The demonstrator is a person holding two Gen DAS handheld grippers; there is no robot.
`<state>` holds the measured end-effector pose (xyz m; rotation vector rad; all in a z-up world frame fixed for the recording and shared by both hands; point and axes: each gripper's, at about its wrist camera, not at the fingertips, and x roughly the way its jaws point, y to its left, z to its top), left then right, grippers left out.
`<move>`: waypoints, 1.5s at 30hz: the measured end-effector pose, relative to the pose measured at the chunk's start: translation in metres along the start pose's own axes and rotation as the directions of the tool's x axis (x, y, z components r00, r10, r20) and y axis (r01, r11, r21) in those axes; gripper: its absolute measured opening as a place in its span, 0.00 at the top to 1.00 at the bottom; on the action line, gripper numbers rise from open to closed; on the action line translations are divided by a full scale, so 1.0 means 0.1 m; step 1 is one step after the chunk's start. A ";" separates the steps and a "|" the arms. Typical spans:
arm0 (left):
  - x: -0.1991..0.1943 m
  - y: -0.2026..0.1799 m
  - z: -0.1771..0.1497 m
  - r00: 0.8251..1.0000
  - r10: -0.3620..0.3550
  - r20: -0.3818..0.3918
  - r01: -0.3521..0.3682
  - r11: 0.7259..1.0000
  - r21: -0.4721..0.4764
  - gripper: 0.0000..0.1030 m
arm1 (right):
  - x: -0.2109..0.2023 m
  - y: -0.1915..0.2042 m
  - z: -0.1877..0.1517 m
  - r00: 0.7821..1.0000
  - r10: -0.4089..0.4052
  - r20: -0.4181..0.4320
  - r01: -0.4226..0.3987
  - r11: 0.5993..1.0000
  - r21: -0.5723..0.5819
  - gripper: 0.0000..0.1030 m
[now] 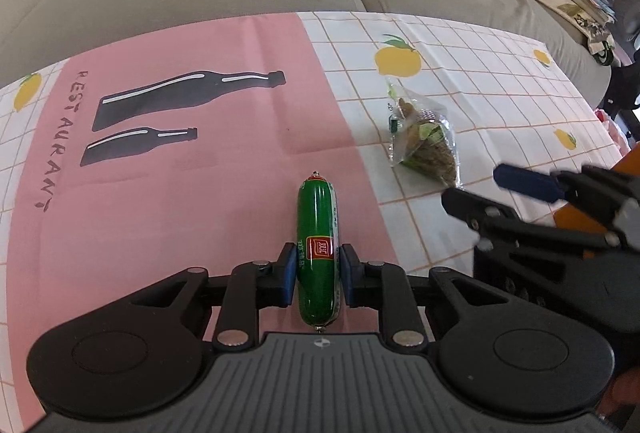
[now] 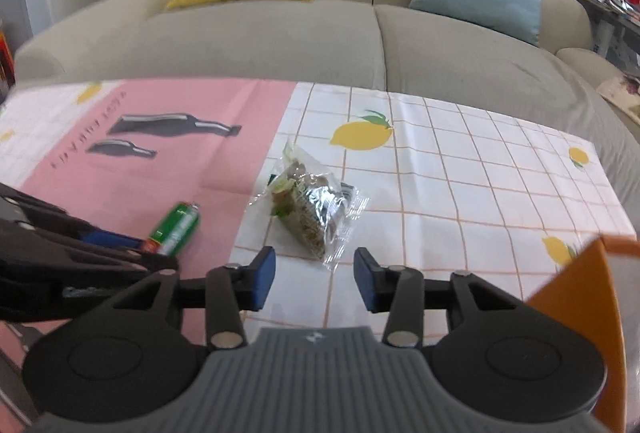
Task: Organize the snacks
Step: 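Grasp green sausage stick with left tool while right tool grasps small clear snack bag, then carry both held snacks over the orange box and lower them inside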
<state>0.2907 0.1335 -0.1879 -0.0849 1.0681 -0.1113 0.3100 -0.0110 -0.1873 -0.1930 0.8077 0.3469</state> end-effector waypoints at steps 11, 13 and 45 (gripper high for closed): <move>0.05 0.07 0.07 1.000 -0.013 0.009 0.013 1.000 -0.017 0.71 | 0.39 0.08 0.32 1.000 -0.016 0.000 0.016 0.975 -0.220 0.33; 0.07 0.08 0.09 1.000 -0.020 0.015 0.020 0.999 -0.025 0.71 | 0.43 0.08 0.34 1.000 -0.002 0.002 0.002 0.971 -0.238 0.33; -0.99 -0.12 -0.73 0.989 -0.081 0.127 0.109 0.966 -0.233 0.77 | -1.02 0.05 -0.51 0.986 0.158 -0.047 -0.151 0.980 0.130 0.64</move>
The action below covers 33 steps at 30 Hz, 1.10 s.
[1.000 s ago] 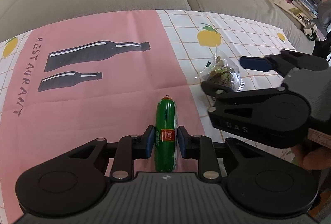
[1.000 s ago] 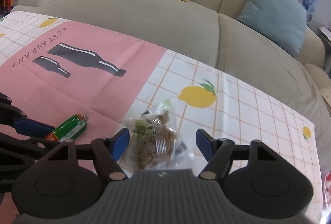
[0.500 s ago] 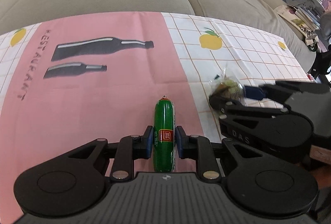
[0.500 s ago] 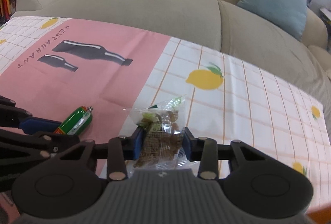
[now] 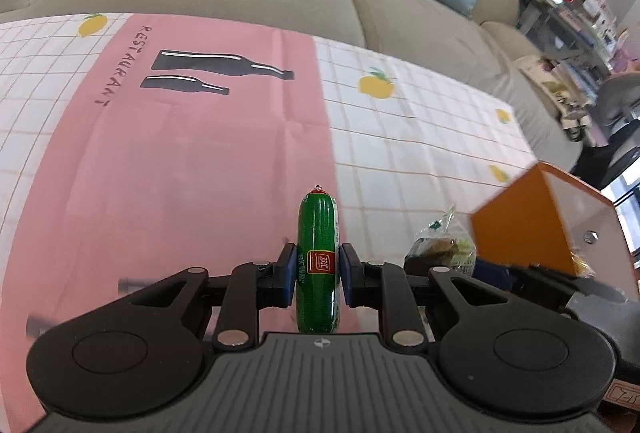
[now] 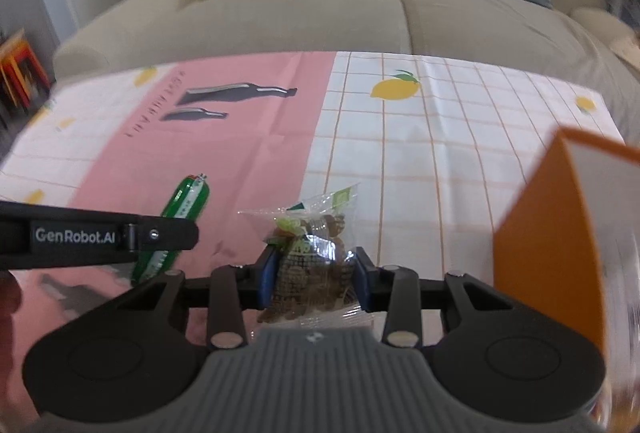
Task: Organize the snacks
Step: 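Carry both held snacks over the orange box and lower them inside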
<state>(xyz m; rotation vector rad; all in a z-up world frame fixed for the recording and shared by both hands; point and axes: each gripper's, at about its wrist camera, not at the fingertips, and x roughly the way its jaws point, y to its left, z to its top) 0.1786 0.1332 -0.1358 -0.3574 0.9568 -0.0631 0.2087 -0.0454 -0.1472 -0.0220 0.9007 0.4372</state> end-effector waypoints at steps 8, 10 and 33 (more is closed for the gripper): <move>-0.48 -0.33 -0.27 0.997 -0.071 0.006 0.071 0.997 0.018 0.77 | -0.85 -0.11 -0.24 0.998 -0.005 0.058 0.002 0.998 0.066 0.64; -0.57 -0.46 -0.30 0.996 -0.093 0.013 0.092 0.995 0.038 0.77 | -1.03 -0.19 -0.27 0.997 0.002 0.074 -0.009 0.996 0.091 0.64; -0.42 -2.48 -0.20 0.954 -0.278 -0.110 0.299 0.893 0.336 0.77 | -2.04 -1.72 -0.37 0.960 -0.271 0.063 0.259 0.953 0.156 0.63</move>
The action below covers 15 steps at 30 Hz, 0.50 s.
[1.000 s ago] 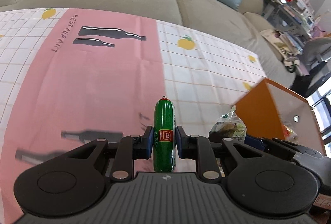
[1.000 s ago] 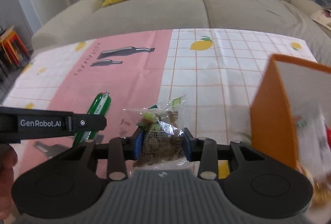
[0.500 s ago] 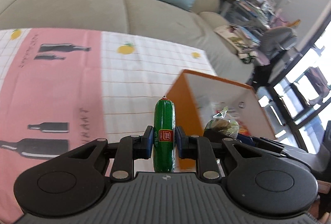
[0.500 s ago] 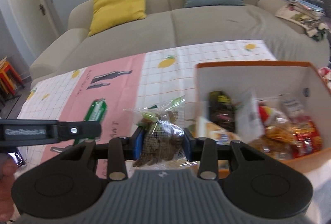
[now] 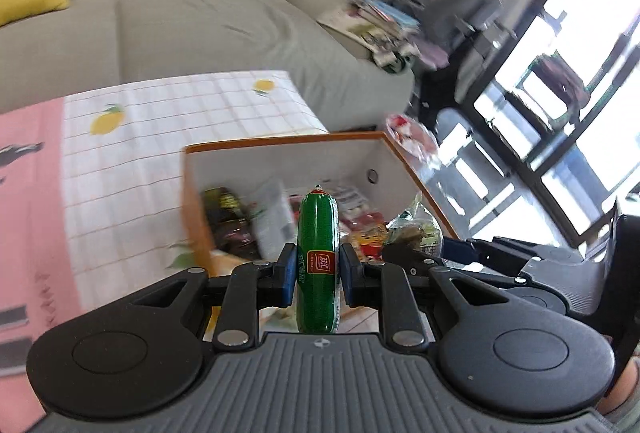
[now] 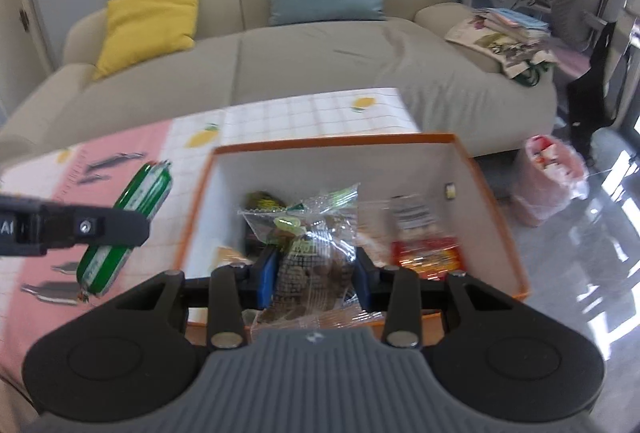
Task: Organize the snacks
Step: 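Carry both held snacks over the orange box and lower them inside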
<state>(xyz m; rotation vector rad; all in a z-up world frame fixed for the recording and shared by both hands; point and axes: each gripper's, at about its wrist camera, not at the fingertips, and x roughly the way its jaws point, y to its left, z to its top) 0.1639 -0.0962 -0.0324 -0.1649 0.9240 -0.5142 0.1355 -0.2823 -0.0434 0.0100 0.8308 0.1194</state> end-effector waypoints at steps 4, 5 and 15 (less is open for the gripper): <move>0.37 -0.19 0.12 0.999 0.023 -0.048 -0.019 0.997 0.076 0.77 | 0.19 -0.21 0.09 0.997 -0.032 -0.067 0.029 0.999 -0.034 0.63; 0.44 -0.23 0.12 0.998 0.032 -0.058 -0.026 0.995 0.096 0.77 | 0.25 -0.24 0.10 0.996 -0.034 -0.087 0.031 0.999 -0.037 0.63; 1.05 -0.26 0.10 0.981 0.093 -0.172 -0.065 0.985 0.161 0.77 | 0.83 -0.46 0.11 0.957 -0.045 -0.286 0.020 0.996 -0.088 0.63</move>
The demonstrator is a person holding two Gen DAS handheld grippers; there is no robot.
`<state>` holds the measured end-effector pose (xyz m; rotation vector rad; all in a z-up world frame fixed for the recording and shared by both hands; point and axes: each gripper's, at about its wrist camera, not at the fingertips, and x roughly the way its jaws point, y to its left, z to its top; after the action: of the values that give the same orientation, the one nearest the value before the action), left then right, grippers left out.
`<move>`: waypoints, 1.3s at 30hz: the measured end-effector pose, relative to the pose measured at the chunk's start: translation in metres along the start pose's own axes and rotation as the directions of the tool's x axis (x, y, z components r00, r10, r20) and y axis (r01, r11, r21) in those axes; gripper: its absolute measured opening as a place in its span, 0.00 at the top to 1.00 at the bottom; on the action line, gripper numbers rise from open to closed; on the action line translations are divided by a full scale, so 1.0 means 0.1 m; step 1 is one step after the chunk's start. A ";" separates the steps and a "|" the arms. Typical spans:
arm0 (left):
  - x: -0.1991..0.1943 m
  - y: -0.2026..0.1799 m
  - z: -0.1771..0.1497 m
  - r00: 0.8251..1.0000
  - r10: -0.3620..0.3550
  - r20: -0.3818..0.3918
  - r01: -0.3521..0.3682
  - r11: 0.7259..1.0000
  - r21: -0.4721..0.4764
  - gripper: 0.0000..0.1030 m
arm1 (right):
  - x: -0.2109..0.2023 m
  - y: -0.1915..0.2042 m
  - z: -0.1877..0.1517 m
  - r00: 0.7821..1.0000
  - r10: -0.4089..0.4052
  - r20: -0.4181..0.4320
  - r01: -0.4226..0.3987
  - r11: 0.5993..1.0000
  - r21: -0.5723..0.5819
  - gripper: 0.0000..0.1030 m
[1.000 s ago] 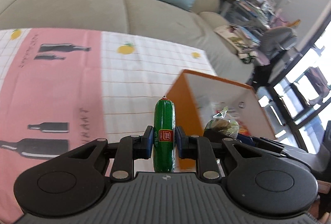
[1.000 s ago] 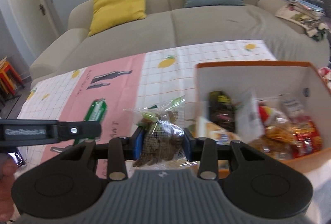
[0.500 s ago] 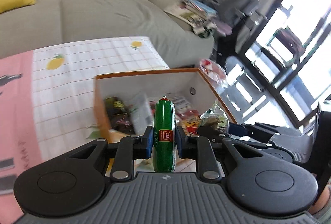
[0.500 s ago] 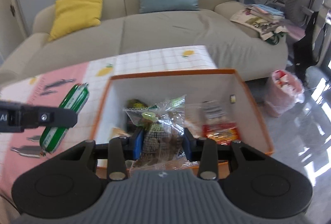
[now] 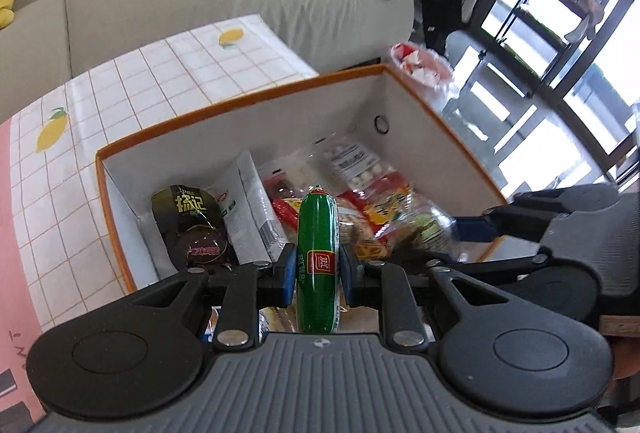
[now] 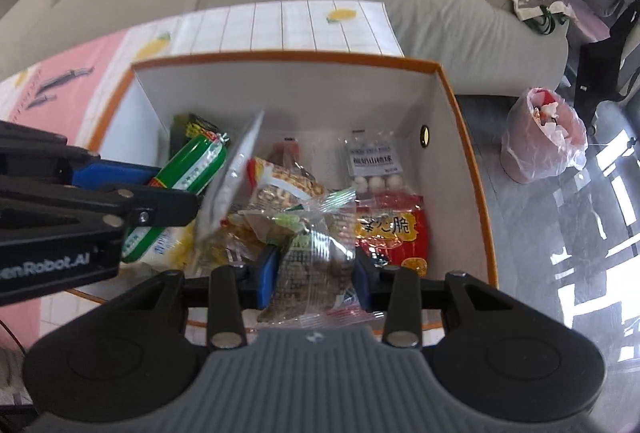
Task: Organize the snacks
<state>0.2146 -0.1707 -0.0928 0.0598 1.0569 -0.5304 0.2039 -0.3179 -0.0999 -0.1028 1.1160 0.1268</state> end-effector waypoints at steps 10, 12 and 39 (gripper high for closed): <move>0.36 0.07 0.06 0.991 0.083 -0.100 -0.080 0.996 0.034 0.76 | 0.38 0.00 0.06 0.995 -0.028 -0.101 0.025 0.999 -0.028 0.63; 0.41 0.07 0.05 0.987 0.097 -0.130 -0.093 0.995 0.035 0.76 | 0.44 0.02 0.05 0.993 -0.024 -0.120 0.020 0.999 -0.034 0.63; -1.09 -0.05 0.00 0.974 0.150 0.170 -0.170 0.980 0.106 0.27 | -0.81 0.26 -0.01 0.985 -0.097 0.145 0.097 0.995 0.007 0.05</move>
<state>0.1711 -0.1326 -0.0005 0.2033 0.8535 -0.4438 0.1642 -0.2965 -0.0279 -0.1457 0.9632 0.0460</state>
